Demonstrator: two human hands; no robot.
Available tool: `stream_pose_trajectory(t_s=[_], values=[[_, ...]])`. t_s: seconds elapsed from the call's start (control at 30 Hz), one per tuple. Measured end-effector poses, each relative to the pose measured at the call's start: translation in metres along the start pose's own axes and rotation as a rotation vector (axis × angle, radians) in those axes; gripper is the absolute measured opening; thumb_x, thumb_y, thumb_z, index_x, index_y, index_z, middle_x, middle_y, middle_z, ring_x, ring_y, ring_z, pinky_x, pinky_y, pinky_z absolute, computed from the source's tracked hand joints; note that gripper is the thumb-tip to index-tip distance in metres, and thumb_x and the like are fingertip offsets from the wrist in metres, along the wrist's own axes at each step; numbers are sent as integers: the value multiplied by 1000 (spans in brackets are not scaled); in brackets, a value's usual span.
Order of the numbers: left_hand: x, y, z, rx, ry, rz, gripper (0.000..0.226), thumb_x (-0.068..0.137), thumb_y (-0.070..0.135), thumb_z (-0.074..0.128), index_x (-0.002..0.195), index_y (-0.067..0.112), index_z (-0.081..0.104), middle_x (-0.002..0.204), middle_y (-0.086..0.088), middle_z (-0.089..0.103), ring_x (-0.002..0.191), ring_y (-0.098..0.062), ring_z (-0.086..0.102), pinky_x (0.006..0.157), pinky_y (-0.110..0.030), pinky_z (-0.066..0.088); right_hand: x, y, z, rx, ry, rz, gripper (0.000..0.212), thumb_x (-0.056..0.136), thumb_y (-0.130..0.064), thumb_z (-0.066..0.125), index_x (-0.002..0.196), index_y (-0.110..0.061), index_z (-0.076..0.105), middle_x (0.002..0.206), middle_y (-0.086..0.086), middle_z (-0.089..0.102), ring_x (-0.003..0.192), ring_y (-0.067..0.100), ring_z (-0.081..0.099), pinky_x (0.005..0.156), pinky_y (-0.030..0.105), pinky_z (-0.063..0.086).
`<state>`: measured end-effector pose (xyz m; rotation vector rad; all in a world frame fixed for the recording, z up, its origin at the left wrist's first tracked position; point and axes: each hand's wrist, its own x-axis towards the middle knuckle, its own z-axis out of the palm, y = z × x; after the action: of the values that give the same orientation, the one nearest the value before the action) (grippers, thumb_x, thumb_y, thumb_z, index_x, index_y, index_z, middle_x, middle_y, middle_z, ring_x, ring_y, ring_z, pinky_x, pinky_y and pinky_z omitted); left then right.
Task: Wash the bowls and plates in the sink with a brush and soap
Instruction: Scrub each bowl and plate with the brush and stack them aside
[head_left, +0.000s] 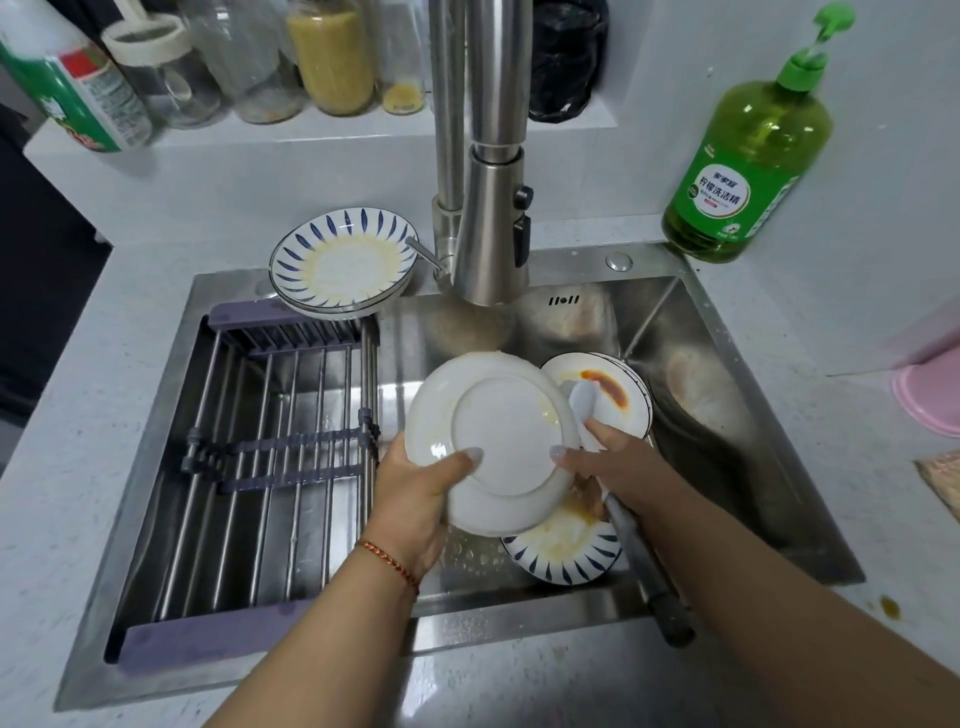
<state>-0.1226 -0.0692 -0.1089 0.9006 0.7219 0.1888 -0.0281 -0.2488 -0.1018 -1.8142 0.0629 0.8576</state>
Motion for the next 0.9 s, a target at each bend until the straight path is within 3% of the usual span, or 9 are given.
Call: stream_pose_trajectory(t_s=[0.1,0.17,0.3,0.43,0.53,0.6,0.67,0.73,0.9], values=[[4,13,-4,84,-102,-33,48,65,-1,73,111,6,62,100,-14,73,89,-29,70,71,-42,59,4,-11,-13,-153,-40,-50,91,60,-44,87,138,-21,46,107,-1,69,66,4,65,54,19,52],[9,24,-4,214,-159,-64,44,67,-1,75,109,2,63,100,-17,73,90,-32,70,71,-43,59,3,-22,-19,-290,-97,-116,98,62,-43,86,145,-23,37,115,-17,62,93,2,63,70,9,50],[19,46,2,524,-293,-110,51,61,-6,83,108,0,66,104,-21,71,94,-38,69,80,-51,57,-3,-40,-22,-404,-125,-167,98,75,-15,80,151,-16,19,133,-11,44,93,9,56,46,3,41],[23,53,12,786,-361,-32,37,62,-9,82,95,3,70,92,-15,74,83,-31,70,82,-50,57,-3,-38,-17,-450,-93,-187,95,75,-11,79,151,-17,21,118,-9,48,78,2,58,45,4,41],[22,51,12,875,-272,72,35,58,0,87,88,9,71,90,-12,74,85,-30,71,83,-49,57,-6,-37,-21,-536,87,-174,75,85,-24,67,150,-22,29,118,0,52,52,-10,56,48,12,46],[22,49,9,862,-183,115,35,54,7,88,84,13,70,89,-10,74,86,-30,70,83,-50,57,-9,-34,-23,-520,110,-81,57,94,-25,52,147,-19,33,116,2,62,40,2,53,50,21,47],[22,47,8,877,-141,155,38,48,18,86,83,15,71,88,-7,75,87,-28,70,82,-49,57,-15,-31,-18,-421,25,9,41,97,-21,43,138,-19,42,87,8,73,31,12,48,37,19,41],[19,44,10,914,-143,197,36,50,17,86,82,19,70,88,-5,74,87,-27,70,81,-46,58,-22,-32,-12,-382,-7,0,31,98,-20,41,128,-17,50,61,4,68,31,23,47,33,20,37],[16,33,17,1033,-130,277,38,61,8,86,78,29,60,87,0,69,84,-21,65,77,-35,56,-42,-51,14,-422,-18,-170,46,95,-18,47,139,-31,46,59,6,50,36,21,47,37,31,44]])
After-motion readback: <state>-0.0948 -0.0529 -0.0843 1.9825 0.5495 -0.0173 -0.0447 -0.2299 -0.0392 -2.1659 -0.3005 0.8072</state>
